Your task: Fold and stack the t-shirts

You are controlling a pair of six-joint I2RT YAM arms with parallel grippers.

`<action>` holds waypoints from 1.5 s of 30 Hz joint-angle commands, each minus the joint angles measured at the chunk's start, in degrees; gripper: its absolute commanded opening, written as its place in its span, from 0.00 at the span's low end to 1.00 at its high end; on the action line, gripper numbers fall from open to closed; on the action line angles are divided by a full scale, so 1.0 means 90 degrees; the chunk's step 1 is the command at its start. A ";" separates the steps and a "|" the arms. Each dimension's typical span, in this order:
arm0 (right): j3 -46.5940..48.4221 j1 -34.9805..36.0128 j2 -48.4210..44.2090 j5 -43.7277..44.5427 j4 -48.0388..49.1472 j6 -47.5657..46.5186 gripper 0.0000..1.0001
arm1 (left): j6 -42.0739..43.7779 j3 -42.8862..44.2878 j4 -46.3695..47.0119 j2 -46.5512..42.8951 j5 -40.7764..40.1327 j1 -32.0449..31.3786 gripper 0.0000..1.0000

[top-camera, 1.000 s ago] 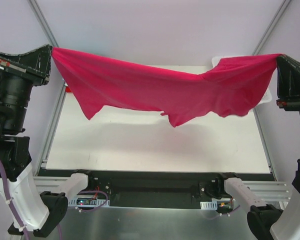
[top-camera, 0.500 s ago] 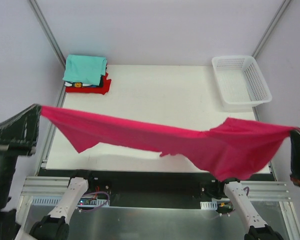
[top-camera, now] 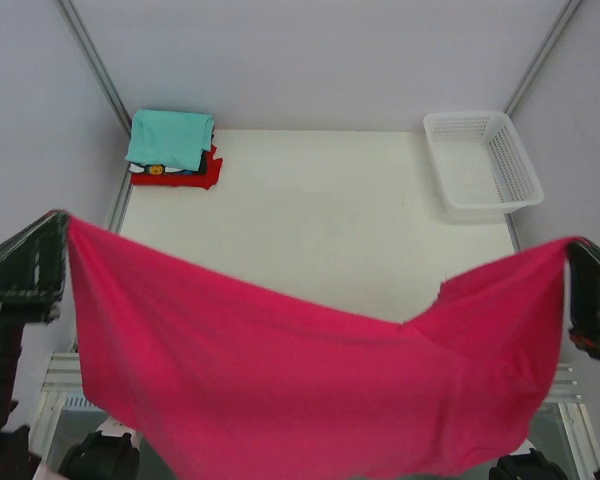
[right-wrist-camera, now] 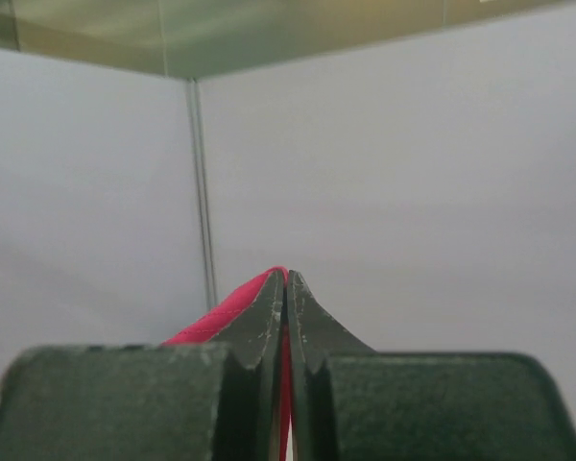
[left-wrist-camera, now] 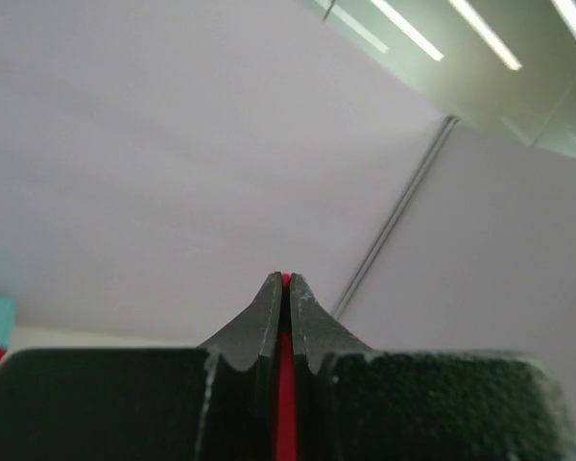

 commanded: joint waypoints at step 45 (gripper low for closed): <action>-0.6033 -0.0639 0.2829 -0.0899 0.3167 0.0691 0.96 | 0.0445 -0.6007 0.3848 0.3549 0.0687 -0.0892 0.99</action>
